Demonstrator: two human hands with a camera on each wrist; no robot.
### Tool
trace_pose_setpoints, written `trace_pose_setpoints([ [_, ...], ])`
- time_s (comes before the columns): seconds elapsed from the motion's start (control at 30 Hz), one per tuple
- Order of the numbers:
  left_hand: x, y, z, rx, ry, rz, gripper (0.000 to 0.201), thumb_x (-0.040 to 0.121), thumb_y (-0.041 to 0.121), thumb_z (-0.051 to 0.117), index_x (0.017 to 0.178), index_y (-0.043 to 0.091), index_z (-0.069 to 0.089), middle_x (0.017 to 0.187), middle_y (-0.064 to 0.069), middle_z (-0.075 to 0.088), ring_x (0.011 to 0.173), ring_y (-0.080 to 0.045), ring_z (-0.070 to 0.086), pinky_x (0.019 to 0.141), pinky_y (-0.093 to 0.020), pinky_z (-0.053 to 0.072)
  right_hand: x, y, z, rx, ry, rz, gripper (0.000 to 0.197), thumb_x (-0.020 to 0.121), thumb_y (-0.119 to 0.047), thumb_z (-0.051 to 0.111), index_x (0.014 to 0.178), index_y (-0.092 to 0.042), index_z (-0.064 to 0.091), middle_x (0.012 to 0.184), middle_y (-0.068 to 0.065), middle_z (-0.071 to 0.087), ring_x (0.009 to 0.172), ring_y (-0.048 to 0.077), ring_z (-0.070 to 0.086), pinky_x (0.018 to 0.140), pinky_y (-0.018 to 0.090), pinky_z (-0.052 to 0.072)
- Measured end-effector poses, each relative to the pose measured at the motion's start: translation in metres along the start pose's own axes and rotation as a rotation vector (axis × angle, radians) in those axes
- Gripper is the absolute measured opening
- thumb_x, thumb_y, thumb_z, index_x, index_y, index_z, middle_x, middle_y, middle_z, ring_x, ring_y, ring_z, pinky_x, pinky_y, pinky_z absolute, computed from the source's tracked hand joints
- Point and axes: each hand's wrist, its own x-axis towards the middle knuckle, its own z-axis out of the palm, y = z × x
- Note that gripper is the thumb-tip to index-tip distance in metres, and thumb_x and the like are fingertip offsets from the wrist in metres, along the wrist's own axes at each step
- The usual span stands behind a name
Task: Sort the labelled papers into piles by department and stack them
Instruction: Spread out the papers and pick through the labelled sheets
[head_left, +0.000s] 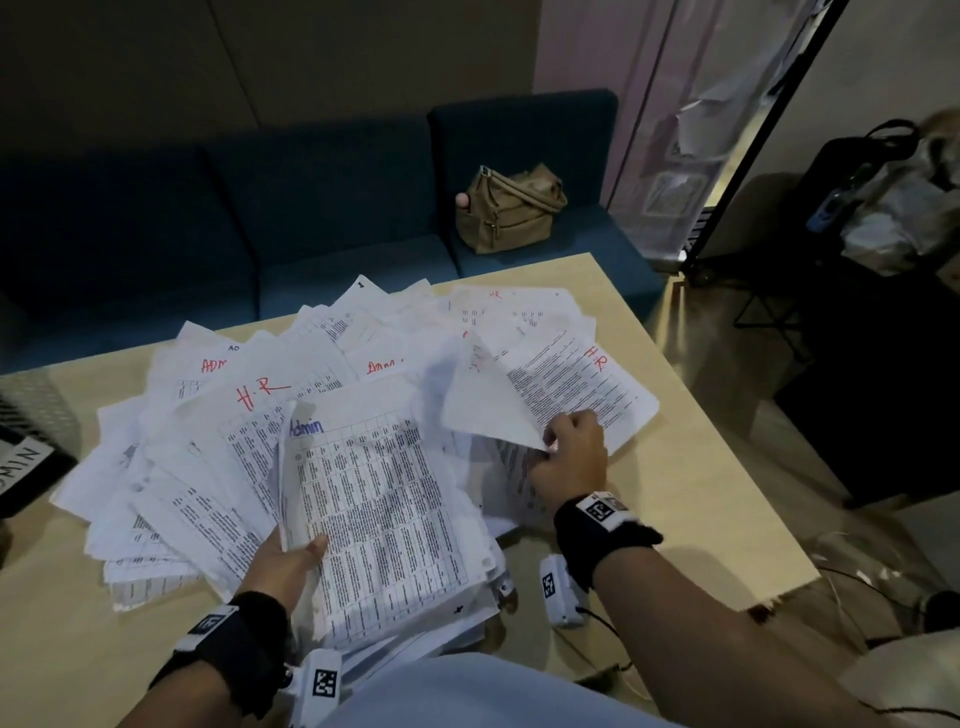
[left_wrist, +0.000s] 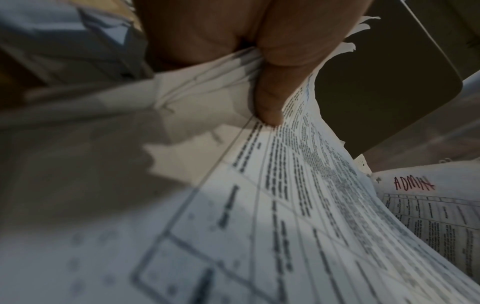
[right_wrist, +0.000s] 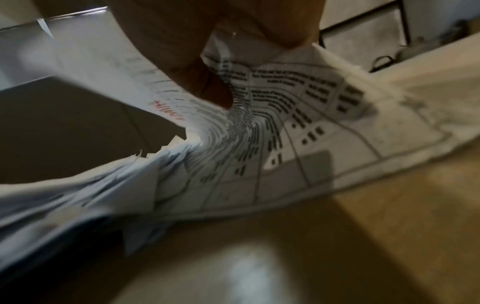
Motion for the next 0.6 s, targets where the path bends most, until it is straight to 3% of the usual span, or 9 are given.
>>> trace_pose_setpoints([
  [0.07, 0.000, -0.001, 0.000, -0.011, -0.002, 0.005, 0.042, 0.090, 0.012, 0.063, 0.129, 0.004, 0.051, 0.100, -0.016, 0.063, 0.091, -0.031, 0.058, 0.095, -0.046, 0.045, 0.001, 0.002, 0.002, -0.031, 0.014, 0.018, 0.019, 0.064, -0.007, 0.064, 0.082, -0.009, 0.060, 0.098, 0.011, 0.050, 0.088, 0.028, 0.047, 0.069, 0.036, 0.041],
  [0.13, 0.000, -0.001, 0.000, -0.025, -0.003, 0.006, 0.042, 0.090, 0.012, 0.063, 0.129, 0.004, 0.051, 0.099, -0.015, 0.063, 0.090, -0.030, 0.057, 0.094, -0.044, 0.045, 0.005, 0.007, -0.002, 0.005, 0.075, 0.121, 0.015, 0.078, -0.016, 0.063, 0.091, -0.008, 0.064, 0.104, 0.015, 0.053, 0.093, 0.033, 0.052, 0.073, 0.036, 0.043],
  [0.23, -0.005, 0.004, 0.000, -0.039, 0.001, 0.000, 0.040, 0.089, 0.010, 0.063, 0.127, 0.003, 0.051, 0.101, -0.016, 0.064, 0.091, -0.031, 0.058, 0.094, -0.044, 0.046, 0.013, 0.004, -0.025, 0.202, 0.184, 0.224, 0.015, 0.088, -0.008, 0.054, 0.102, -0.007, 0.059, 0.109, 0.017, 0.055, 0.093, 0.034, 0.056, 0.070, 0.028, 0.036],
  [0.33, -0.012, 0.009, 0.000, -0.056, -0.002, 0.008, 0.039, 0.090, 0.013, 0.063, 0.127, 0.006, 0.053, 0.105, -0.017, 0.065, 0.094, -0.030, 0.059, 0.097, -0.045, 0.046, 0.021, -0.023, -0.061, 0.357, 0.397, 0.016, 0.032, 0.079, 0.009, 0.048, 0.104, -0.007, 0.059, 0.089, 0.005, 0.061, 0.081, 0.019, 0.055, 0.063, 0.017, 0.035],
  [0.4, -0.018, 0.010, 0.000, -0.061, -0.001, 0.017, 0.034, 0.091, 0.017, 0.062, 0.123, 0.012, 0.053, 0.103, -0.011, 0.065, 0.097, -0.029, 0.057, 0.096, -0.043, 0.045, 0.029, -0.048, -0.082, 0.517, 0.522, -0.120, 0.023, 0.081, 0.005, 0.054, 0.101, -0.004, 0.060, 0.084, -0.012, 0.058, 0.075, 0.002, 0.052, 0.064, 0.010, 0.040],
  [0.43, -0.024, 0.012, 0.000, -0.058, -0.002, 0.018, 0.033, 0.091, 0.018, 0.062, 0.122, 0.015, 0.052, 0.100, -0.006, 0.064, 0.098, -0.028, 0.057, 0.096, -0.041, 0.043, 0.031, -0.060, -0.089, 0.596, 0.534, -0.152, 0.016, 0.086, -0.004, 0.057, 0.101, -0.007, 0.061, 0.084, -0.017, 0.059, 0.077, -0.001, 0.053, 0.068, 0.014, 0.044],
  [0.47, -0.027, 0.014, 0.000, -0.064, -0.003, 0.019, 0.034, 0.090, 0.019, 0.063, 0.123, 0.015, 0.052, 0.099, -0.003, 0.063, 0.102, -0.027, 0.057, 0.097, -0.041, 0.042, 0.031, -0.071, -0.093, 0.652, 0.491, -0.141, 0.013, 0.090, -0.012, 0.060, 0.103, -0.011, 0.062, 0.087, -0.017, 0.062, 0.082, 0.000, 0.057, 0.072, 0.018, 0.047],
  [0.53, -0.030, 0.016, -0.001, -0.083, 0.005, 0.016, 0.046, 0.087, 0.027, 0.066, 0.128, 0.011, 0.052, 0.113, -0.008, 0.064, 0.109, -0.029, 0.057, 0.101, -0.042, 0.042, 0.021, -0.088, -0.090, 0.695, 0.269, -0.081, 0.016, 0.090, -0.020, 0.064, 0.105, -0.015, 0.065, 0.090, -0.010, 0.066, 0.091, 0.004, 0.061, 0.073, 0.012, 0.047],
  [0.6, -0.032, 0.018, -0.003, -0.090, 0.014, 0.000, 0.072, 0.081, 0.051, 0.063, 0.138, 0.011, 0.045, 0.137, -0.012, 0.054, 0.122, -0.030, 0.052, 0.107, -0.044, 0.037, 0.002, -0.092, -0.065, 0.524, 0.014, -0.088, 0.010, 0.090, -0.022, 0.064, 0.098, -0.015, 0.065, 0.081, -0.005, 0.064, 0.082, 0.013, 0.061, 0.059, 0.010, 0.041],
])
